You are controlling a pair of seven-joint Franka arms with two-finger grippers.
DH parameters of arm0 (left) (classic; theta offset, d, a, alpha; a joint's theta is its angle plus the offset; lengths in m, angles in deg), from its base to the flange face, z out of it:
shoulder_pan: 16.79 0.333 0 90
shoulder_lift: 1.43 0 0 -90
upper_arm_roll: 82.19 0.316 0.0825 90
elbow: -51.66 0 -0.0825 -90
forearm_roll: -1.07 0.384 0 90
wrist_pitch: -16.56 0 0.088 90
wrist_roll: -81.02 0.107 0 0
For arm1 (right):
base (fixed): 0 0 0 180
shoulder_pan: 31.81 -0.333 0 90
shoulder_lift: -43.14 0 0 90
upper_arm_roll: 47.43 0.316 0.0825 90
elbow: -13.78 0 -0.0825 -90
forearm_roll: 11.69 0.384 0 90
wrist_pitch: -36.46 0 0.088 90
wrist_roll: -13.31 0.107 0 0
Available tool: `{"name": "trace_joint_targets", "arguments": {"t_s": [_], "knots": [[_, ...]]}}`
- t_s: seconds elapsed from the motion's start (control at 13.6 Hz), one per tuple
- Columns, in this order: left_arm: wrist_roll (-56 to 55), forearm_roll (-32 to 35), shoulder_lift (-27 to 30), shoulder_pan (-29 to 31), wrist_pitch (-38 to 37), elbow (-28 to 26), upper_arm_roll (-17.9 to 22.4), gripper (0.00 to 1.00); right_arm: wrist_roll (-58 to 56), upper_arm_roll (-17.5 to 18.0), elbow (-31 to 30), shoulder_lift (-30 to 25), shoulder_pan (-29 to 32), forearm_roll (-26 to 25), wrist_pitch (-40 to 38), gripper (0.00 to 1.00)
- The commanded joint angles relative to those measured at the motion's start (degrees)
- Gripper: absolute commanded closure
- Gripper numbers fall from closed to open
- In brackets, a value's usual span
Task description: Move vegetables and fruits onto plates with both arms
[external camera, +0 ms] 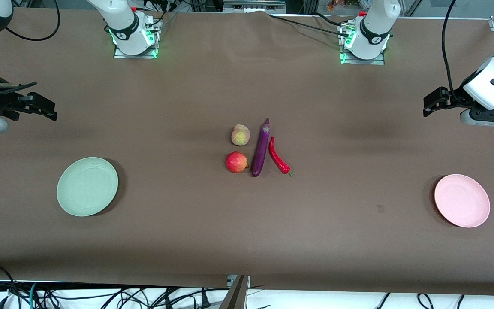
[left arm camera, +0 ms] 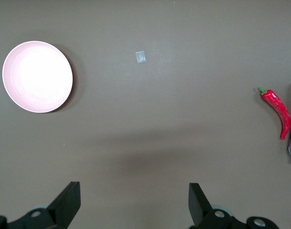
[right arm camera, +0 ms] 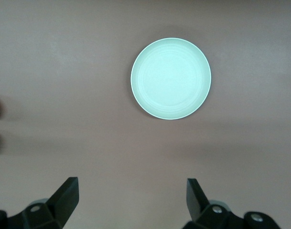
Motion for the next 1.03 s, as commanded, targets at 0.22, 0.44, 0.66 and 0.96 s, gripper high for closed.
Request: {"name": "trace_joint_targets", "arguments": {"t_s": [0.22,0.44,0.66,0.96], "knots": [[0.40,-0.22,-0.79,-0.13,-1.23,1.73,0.32,0.00,-0.76,0.59,1.15,0.50,0.66,-0.32,-0.22,0.00],[0.31,-0.22,-0.79,-0.13,-1.23,1.73,0.32,0.00,-0.76,0.59,1.15,0.50,0.66,-0.32,-0.22,0.00],[0.31,-0.22,-0.79,-0.13,-1.23,1.73,0.32,0.00,-0.68,0.50,1.15,1.38,0.75,-0.23,-0.05,0.00],[0.31,-0.31,-0.79,-0.13,-1.23,1.82,0.32,0.00,-0.50,0.50,1.15,1.38,0.66,-0.32,-0.05,0.00]]}}
